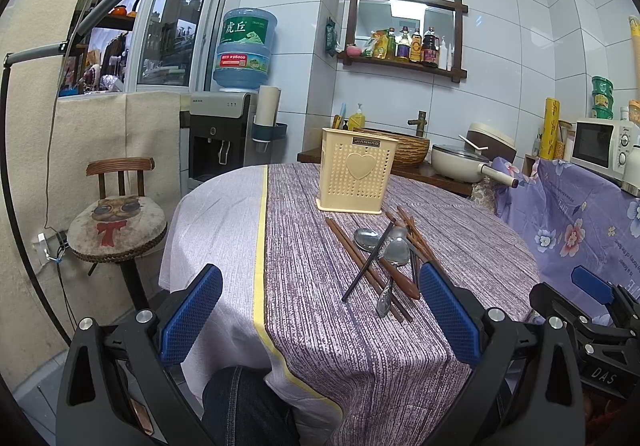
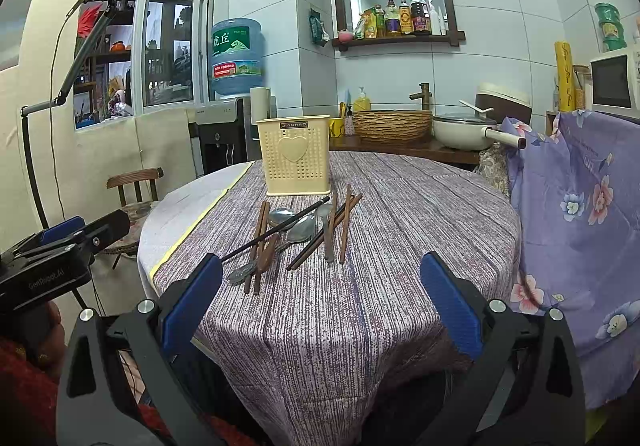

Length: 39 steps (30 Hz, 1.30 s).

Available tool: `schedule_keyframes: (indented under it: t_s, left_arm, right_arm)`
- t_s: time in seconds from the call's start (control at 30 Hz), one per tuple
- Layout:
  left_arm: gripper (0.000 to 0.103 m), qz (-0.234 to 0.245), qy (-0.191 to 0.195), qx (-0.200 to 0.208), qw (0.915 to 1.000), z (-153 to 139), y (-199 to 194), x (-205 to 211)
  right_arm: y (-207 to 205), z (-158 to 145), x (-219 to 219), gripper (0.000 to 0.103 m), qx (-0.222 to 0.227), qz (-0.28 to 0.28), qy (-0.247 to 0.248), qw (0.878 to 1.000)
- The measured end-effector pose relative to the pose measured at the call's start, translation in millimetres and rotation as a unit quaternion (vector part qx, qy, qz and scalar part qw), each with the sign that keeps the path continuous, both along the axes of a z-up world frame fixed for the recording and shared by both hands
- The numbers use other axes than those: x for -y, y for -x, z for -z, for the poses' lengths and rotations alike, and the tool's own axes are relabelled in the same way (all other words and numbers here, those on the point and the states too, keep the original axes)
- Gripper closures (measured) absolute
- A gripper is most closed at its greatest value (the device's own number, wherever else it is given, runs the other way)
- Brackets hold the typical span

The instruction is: Organize utensils

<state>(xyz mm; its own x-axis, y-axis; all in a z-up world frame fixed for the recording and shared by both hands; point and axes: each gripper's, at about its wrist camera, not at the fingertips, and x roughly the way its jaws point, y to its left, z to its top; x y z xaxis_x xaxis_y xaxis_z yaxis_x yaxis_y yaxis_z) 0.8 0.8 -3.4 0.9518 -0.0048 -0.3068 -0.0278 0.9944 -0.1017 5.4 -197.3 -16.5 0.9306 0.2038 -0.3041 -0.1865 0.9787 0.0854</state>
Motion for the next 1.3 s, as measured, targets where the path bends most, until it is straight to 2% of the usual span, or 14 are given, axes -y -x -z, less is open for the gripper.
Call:
schedule_keyframes:
  t_s: [1.3]
  left_arm:
    - [0.005, 0.000, 0.000, 0.000, 1.0000, -1.3, 0.1, 0.0]
  right_arm:
    - [-0.2, -0.1, 0.5, 0.005, 0.000, 0.000, 0.002, 1.000]
